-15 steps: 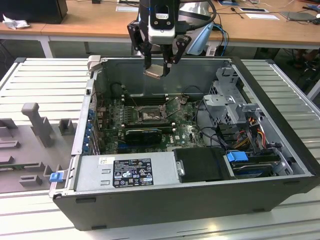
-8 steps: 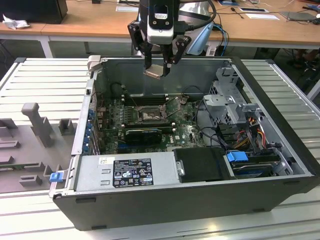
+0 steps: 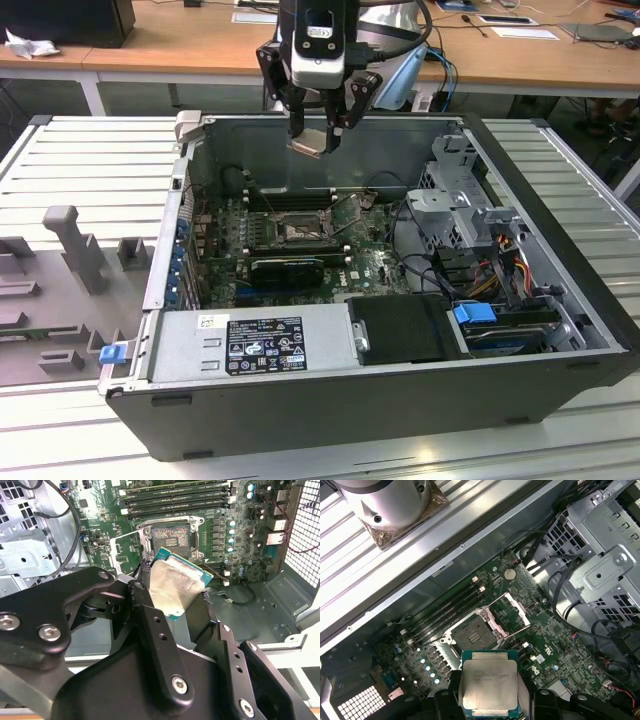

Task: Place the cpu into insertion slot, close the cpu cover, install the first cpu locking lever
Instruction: 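Place the cpu into insertion slot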

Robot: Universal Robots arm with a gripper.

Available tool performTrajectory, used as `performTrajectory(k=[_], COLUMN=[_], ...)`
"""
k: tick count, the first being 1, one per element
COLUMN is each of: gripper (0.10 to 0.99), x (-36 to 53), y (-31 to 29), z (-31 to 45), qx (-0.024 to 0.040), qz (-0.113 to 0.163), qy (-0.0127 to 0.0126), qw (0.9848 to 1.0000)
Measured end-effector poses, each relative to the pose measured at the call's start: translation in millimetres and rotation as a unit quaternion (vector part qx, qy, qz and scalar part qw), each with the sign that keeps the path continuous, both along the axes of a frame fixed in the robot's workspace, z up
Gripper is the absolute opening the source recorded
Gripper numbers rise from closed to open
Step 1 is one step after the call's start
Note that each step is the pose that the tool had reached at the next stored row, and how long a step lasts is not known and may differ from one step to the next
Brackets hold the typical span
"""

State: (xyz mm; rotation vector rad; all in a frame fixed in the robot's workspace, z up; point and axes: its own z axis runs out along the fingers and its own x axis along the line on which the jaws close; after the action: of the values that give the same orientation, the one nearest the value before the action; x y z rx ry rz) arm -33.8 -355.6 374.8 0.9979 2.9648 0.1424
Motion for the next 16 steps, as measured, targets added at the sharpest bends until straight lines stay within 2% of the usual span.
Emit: performTrajectory(k=[9, 16], gripper=[0.525, 0.525], x=[0.0, 0.0], y=[0.0, 0.0], z=[0.0, 0.0], qx=[0.0, 0.0], qz=[-0.022, -0.05], qy=[0.0, 0.0], qw=[0.9998, 0.9987])
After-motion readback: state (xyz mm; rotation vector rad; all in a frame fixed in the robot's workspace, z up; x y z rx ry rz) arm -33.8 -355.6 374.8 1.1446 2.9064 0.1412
